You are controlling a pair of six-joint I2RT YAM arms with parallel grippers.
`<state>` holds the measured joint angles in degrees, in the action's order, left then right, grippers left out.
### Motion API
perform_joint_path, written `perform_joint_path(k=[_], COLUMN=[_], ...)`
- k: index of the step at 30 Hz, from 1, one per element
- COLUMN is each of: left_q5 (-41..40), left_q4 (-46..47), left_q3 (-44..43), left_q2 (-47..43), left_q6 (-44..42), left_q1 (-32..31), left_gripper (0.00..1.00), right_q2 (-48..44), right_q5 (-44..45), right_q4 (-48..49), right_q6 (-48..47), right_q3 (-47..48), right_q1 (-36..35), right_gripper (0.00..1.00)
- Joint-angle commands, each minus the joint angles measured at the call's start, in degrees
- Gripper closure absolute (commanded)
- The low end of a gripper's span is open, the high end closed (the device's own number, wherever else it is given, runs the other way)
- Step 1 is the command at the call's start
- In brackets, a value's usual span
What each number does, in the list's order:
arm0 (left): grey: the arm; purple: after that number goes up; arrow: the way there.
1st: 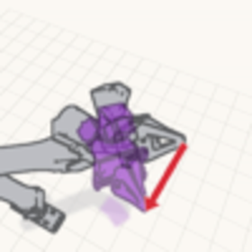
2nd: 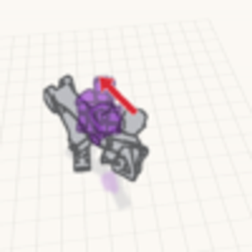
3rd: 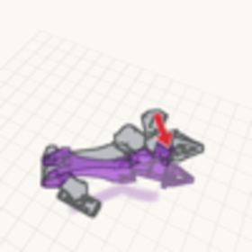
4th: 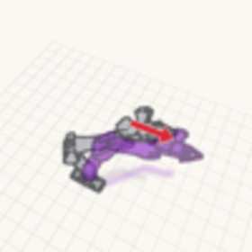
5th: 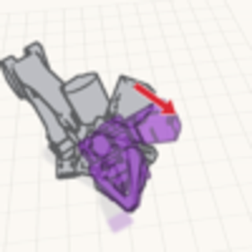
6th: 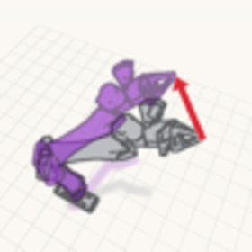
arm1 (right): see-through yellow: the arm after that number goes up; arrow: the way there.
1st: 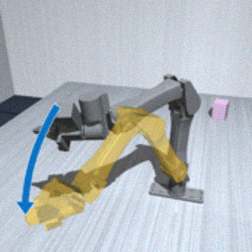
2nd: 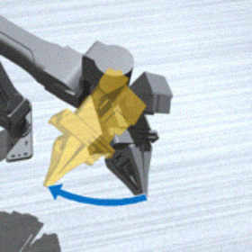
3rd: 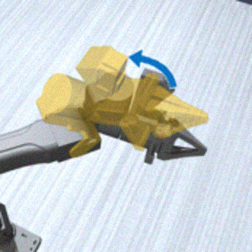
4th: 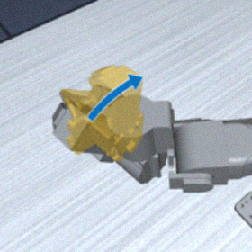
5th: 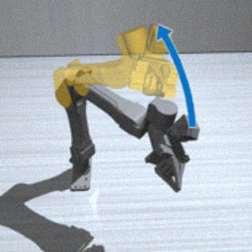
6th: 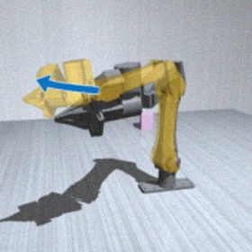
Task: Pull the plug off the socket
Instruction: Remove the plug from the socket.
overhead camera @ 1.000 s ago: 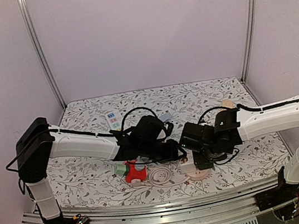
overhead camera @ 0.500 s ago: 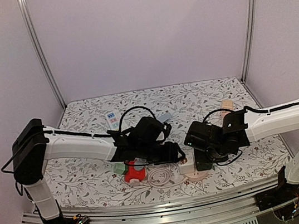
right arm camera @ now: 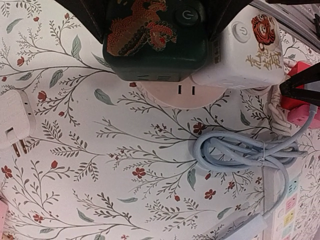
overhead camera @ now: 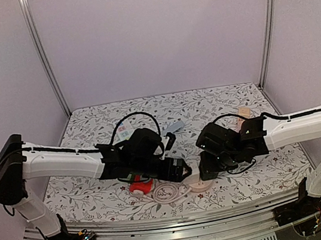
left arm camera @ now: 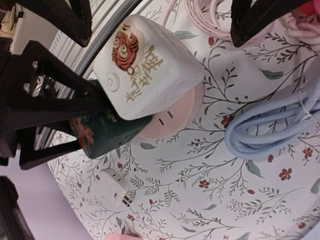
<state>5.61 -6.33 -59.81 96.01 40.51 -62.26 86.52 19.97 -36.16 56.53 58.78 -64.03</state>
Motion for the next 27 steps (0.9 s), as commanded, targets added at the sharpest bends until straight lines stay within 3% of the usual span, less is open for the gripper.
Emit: perform_joint_path(k=[1, 5, 11, 18, 27], left_q5=[-0.59, -1.00, 6.10, 0.83, -7.53], left_q4=[-1.15, 0.24, 9.83, 18.01, 19.08], left_q3=[3.90, 6.60, 10.63, 12.92, 7.80], left_q2=[-3.75, -7.15, -8.40, -6.67, 0.38], left_q6=[-8.42, -15.52, -25.20, -32.53, -37.43], left_q1=[-0.93, -0.88, -1.00, -2.60, -6.02], left_gripper=[0.05, 0.05, 0.07, 0.08, 0.09], right_q2=[-2.56, -3.78, -3.28, -1.66, -1.17], right_q5=[-3.53, -6.94, -13.49, -13.49, -13.15], right_q4=[6.59, 6.92, 6.91, 4.78, 4.07], right_q6=[-8.15, -14.16, -21.99, -24.61, -24.83], right_q3=[0.29, -0.32, 0.93, 2.88, 3.25], right_q1=[1.25, 2.44, 4.44, 4.55, 4.59], right_gripper=[1.00, 1.00, 1.00, 1.00, 1.00])
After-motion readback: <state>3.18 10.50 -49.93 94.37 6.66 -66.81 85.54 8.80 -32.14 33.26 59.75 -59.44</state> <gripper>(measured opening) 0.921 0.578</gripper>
